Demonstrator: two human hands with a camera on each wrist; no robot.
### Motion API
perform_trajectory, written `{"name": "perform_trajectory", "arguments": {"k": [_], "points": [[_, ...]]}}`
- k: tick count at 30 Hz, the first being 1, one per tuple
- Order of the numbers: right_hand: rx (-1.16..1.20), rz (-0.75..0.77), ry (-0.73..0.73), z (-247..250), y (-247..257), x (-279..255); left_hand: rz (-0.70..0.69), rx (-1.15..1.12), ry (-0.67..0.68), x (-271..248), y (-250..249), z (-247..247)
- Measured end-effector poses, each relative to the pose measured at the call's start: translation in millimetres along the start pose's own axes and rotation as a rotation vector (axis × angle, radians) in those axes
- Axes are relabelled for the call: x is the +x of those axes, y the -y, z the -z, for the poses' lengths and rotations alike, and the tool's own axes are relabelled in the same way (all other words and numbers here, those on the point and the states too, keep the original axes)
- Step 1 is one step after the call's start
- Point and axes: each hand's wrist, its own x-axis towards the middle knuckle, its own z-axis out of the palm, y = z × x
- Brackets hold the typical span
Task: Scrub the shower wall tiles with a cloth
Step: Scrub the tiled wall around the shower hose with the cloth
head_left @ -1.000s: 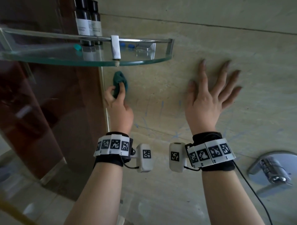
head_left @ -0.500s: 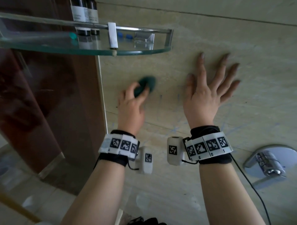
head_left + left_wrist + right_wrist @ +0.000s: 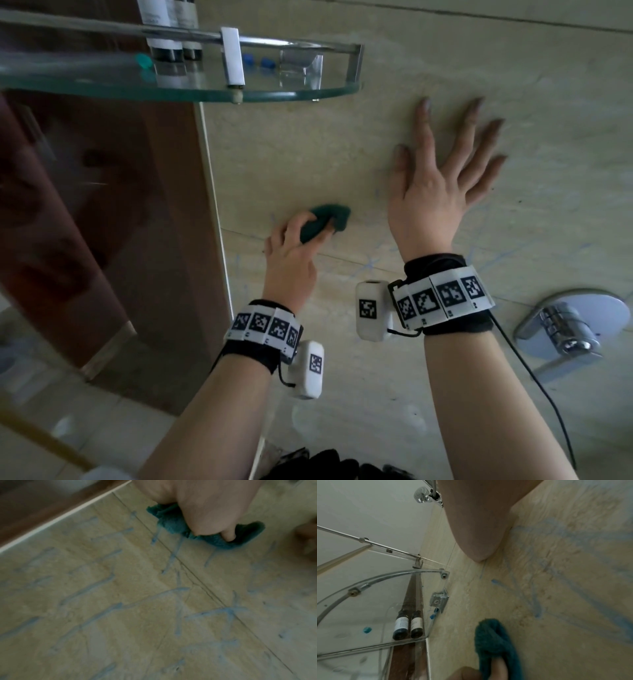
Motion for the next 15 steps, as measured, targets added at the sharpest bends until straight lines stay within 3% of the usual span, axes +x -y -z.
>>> {"name": "perform_trajectory", "arguments": {"k": [11, 15], "points": [[-0.021, 0.018, 0.023, 2, -4, -1, -0.005, 0.001, -0.245, 70, -33, 39], [-0.026, 0.021, 0.036, 4, -3, -1, -0.069, 0.007, -0.103, 27, -28, 3]]}}
